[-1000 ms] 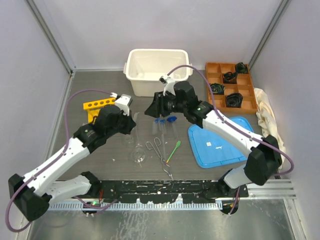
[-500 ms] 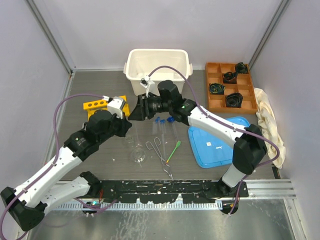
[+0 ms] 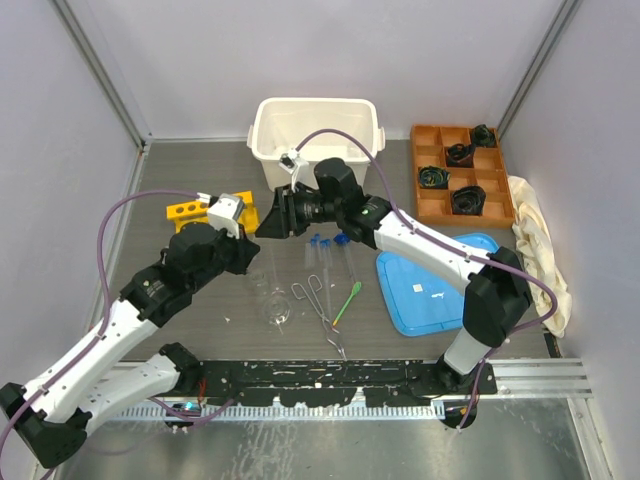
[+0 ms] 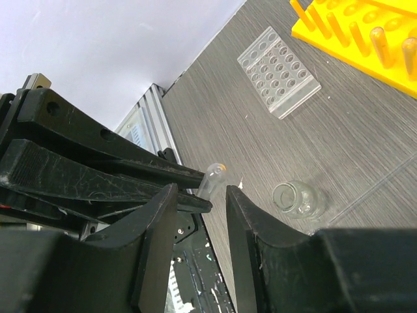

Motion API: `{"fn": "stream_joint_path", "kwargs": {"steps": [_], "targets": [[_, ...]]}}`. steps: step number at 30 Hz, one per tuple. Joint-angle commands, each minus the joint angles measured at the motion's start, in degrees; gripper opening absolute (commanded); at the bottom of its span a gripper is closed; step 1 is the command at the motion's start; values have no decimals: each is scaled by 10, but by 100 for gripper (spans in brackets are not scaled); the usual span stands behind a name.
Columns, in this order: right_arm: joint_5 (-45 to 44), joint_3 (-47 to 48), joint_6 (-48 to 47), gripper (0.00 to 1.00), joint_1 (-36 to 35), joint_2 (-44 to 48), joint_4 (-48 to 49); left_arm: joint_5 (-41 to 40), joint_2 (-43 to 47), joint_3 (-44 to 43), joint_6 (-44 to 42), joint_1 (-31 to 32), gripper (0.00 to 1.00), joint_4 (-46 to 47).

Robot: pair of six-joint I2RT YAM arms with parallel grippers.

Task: Organize the chemistry lab equipment
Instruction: Pick up the test tube at the center of the board.

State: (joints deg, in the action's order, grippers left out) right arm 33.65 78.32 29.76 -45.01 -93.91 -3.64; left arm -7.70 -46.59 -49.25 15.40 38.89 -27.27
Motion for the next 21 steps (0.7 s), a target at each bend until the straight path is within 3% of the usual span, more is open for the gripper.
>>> {"fn": "stream_joint_path", "kwargs": {"steps": [1,14,21], "targets": [[-6,35,-11,41,-3,-3,15,2,11,-6,-5,2,0,13],[-1,46,-11,38,-3,-16,19,10,15,-6,4,1,0,14],[11,48,-7,23,-3,-22,26,4,17,-11,3,1,0,14]]}}
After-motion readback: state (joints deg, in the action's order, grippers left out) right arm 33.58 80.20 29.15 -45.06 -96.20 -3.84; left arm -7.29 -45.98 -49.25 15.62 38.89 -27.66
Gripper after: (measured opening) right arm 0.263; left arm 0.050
